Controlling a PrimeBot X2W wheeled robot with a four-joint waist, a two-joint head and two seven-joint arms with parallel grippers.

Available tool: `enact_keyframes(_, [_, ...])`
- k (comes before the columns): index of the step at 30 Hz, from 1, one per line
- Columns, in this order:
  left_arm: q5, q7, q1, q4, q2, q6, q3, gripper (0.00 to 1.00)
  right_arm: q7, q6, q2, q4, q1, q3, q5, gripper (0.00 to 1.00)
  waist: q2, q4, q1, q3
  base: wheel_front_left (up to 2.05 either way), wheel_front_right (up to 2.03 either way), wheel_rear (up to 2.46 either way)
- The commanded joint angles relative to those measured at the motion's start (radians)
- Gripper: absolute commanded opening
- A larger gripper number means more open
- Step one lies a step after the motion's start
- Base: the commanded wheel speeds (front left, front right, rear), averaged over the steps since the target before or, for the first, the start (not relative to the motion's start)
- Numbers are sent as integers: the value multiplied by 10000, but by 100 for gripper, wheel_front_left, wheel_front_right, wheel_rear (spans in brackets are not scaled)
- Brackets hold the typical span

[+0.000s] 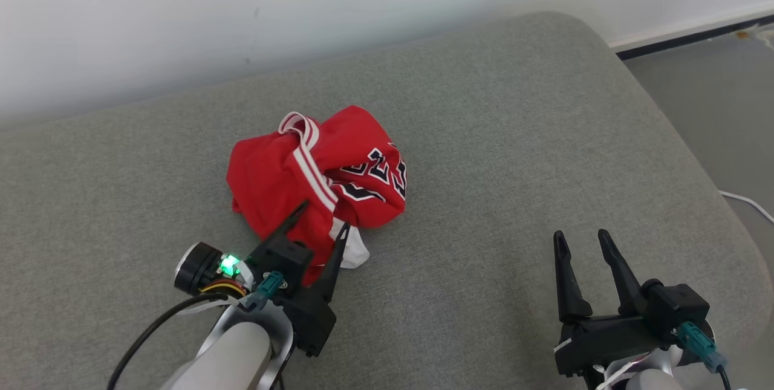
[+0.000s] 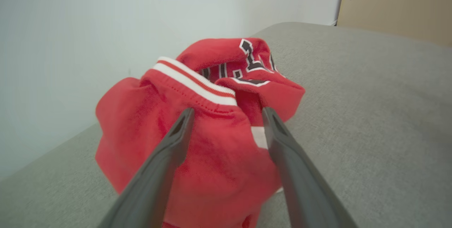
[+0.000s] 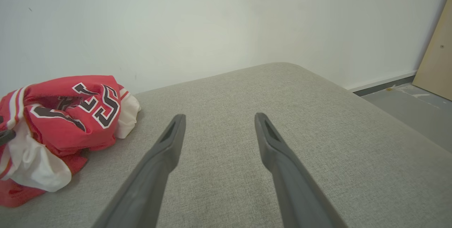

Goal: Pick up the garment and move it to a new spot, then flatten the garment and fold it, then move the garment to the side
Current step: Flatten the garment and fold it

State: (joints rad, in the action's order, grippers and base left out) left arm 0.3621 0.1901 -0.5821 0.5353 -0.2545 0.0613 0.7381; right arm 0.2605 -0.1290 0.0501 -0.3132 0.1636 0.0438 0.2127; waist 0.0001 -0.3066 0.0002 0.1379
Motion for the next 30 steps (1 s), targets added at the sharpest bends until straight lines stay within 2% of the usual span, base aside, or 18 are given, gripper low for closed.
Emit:
enact_keyframes(1, [21,76,-95,112,32,-5,-19,100,59,-35,4,-28,37,-13,65,100,-1,-135,-2,137,0,0,0])
enact_keyframes(4, [86,301,-220,739,176,3,-94,98,66,-35,6,-24,107,-63,46,100,-1,-95,-2,122,0,0,0])
enact_keyframes(5, [87,372,-238,910,206,51,-122,44,68,-35,3,-2,112,-63,41,100,-1,-68,-2,114,0,0,0])
enact_keyframes(6, [156,425,-238,1070,266,50,-160,0,68,-35,4,25,101,-82,38,100,-1,-28,-2,104,0,0,0])
enact_keyframes(12, [463,710,-435,1193,544,-67,-620,0,52,-35,7,147,6,-161,-12,100,-1,302,-2,23,0,0,0])
enact_keyframes(19, [709,755,-31,-230,633,-101,-1222,0,54,-35,10,163,-299,-347,-143,100,-1,1513,-2,-268,0,0,0])
enact_keyframes(23, [804,738,774,-1143,277,139,-1569,0,54,-35,7,152,-430,-348,-183,100,-1,2302,-2,-479,0,0,0])
enact_keyframes(25, [953,743,1548,-1683,-123,425,-1846,0,53,-35,7,127,-476,-310,-211,100,-1,2800,-2,-599,0,0,0])
enact_keyframes(30, [1345,713,2926,-2408,-808,855,-2349,0,53,-35,6,37,-562,-322,-278,100,-1,3342,-2,-747,0,0,0])
